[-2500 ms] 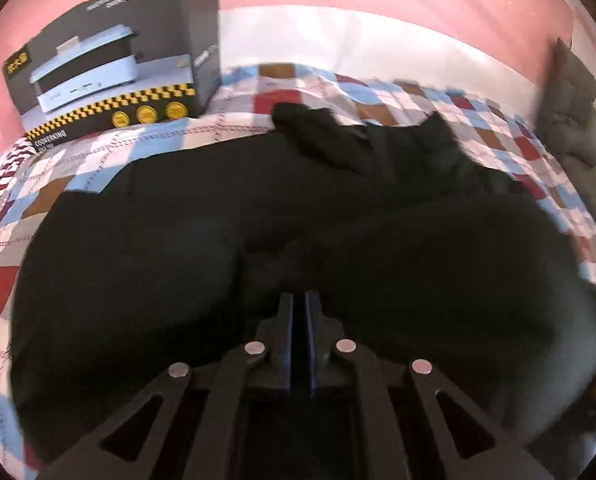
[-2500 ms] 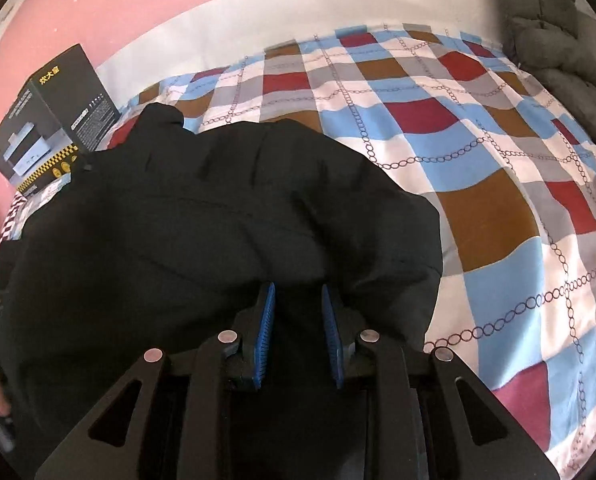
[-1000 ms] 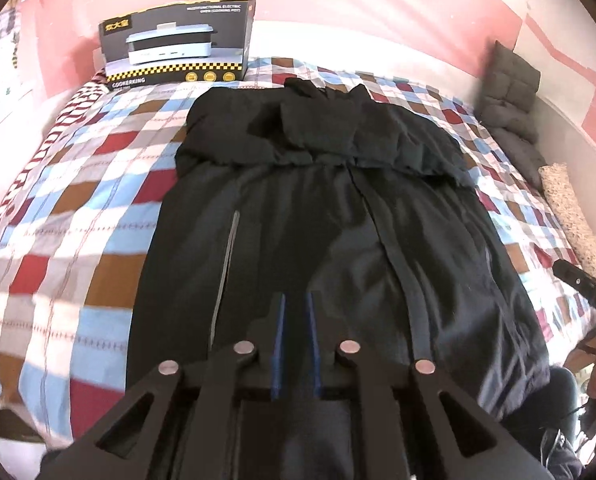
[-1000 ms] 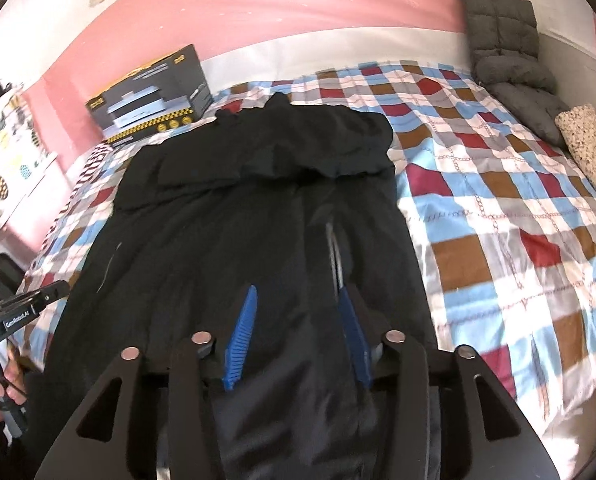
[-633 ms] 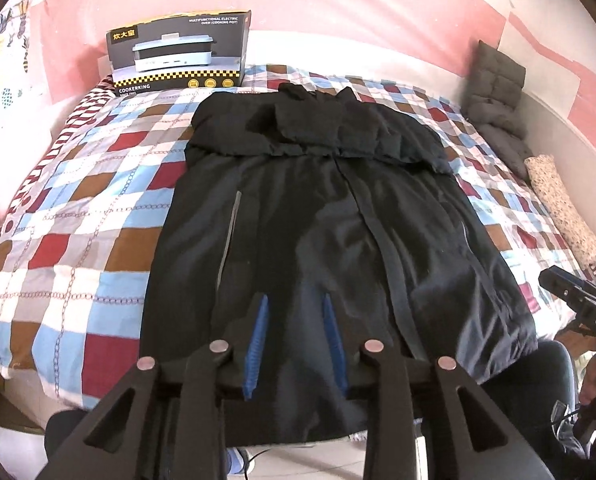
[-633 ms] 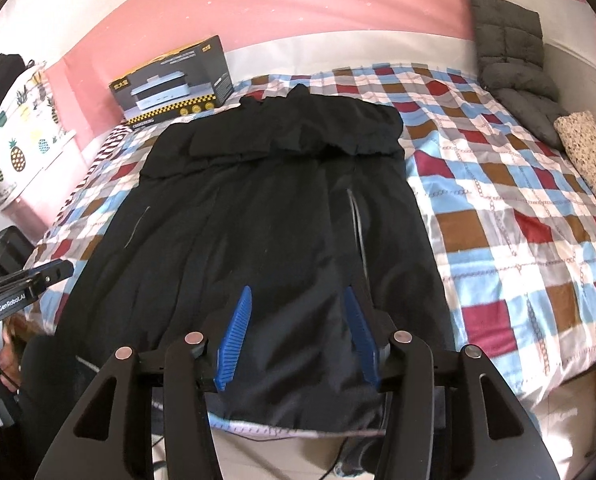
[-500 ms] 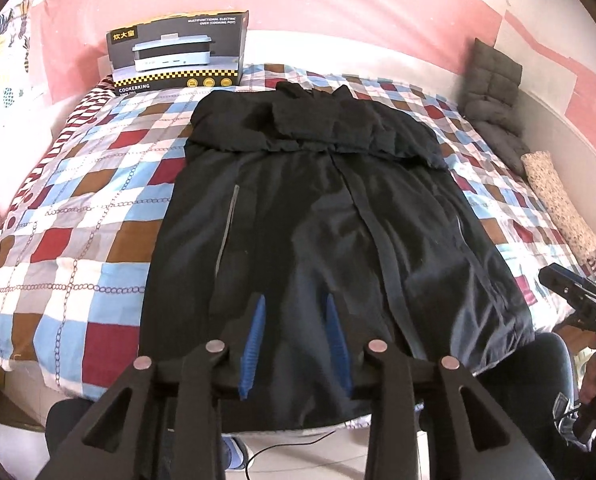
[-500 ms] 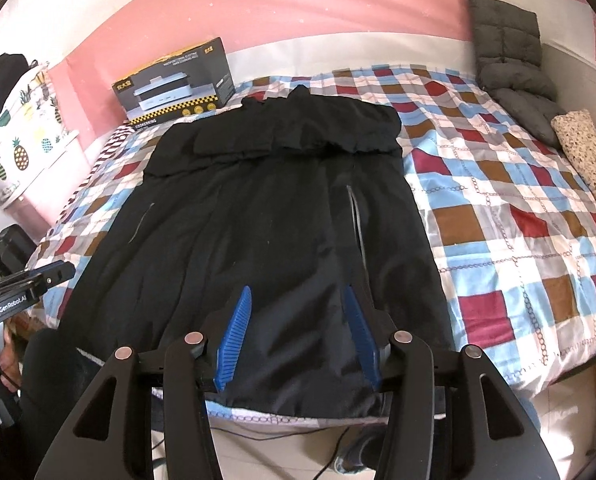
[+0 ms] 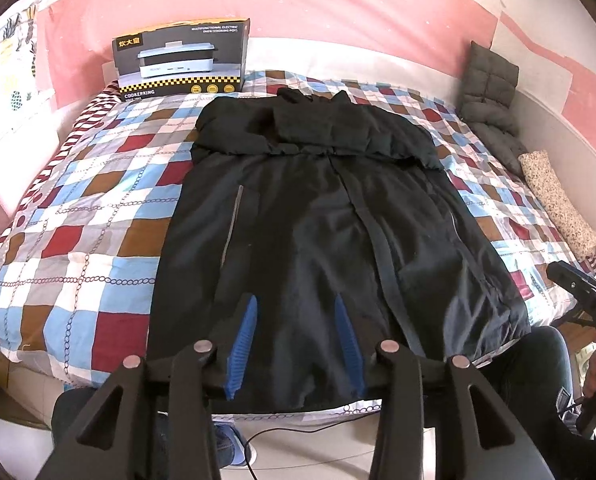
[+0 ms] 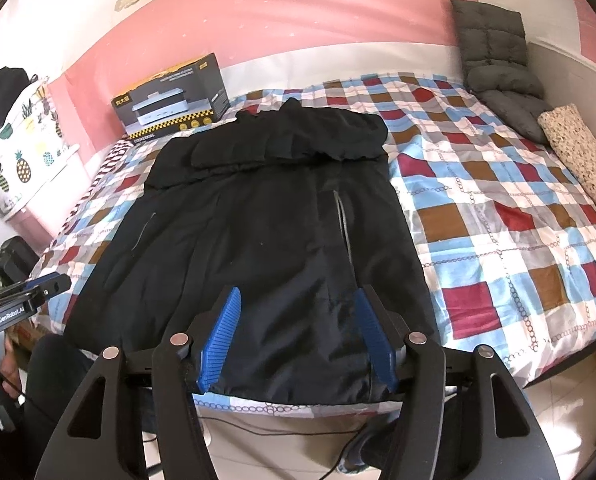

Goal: Fold large clothes

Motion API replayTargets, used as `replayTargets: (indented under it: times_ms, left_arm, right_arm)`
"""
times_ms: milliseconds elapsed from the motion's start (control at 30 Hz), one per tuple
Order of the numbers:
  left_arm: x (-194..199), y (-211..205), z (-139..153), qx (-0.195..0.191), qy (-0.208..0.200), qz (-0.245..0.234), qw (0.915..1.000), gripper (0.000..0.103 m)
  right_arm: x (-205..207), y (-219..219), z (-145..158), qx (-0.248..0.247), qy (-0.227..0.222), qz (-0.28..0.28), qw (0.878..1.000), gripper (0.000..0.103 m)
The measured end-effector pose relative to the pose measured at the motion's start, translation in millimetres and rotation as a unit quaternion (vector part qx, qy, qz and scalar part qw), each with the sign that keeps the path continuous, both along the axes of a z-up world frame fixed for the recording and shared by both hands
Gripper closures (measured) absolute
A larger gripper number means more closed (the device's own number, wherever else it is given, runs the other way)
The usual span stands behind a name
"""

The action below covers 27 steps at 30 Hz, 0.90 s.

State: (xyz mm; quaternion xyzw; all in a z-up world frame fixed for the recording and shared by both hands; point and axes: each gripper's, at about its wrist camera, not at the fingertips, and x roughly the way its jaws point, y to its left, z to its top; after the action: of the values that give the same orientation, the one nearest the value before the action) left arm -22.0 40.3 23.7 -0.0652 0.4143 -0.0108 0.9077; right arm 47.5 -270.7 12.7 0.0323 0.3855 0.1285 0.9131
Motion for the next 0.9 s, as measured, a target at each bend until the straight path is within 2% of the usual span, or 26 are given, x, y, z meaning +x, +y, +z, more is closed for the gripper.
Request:
replayTargets:
  times_ms: [367, 433, 700, 900]
  left_arm:
    - [-2, 19, -9, -0.003, 0.010, 0.031, 0.9995, 0.055]
    - [1, 23, -14, -0.002, 0.015, 0.035, 0.9993, 0.054]
    - [13, 46, -41, 0.018, 0.046, 0.061, 0.9969, 0.053]
    - [25, 69, -69, 0.016, 0.082, 0.081, 0.9931, 0.053]
  right_arm:
    - [2, -18, -8, 0.006, 0.012, -0.019, 1.000, 0.041]
    - [5, -22, -12, 0.004, 0.018, -0.022, 1.000, 0.036]
    - [26, -49, -40, 0.008, 0.062, -0.047, 0.997, 0.035]
    - [43, -73, -63, 0.012, 0.100, -0.071, 0.992, 0.035]
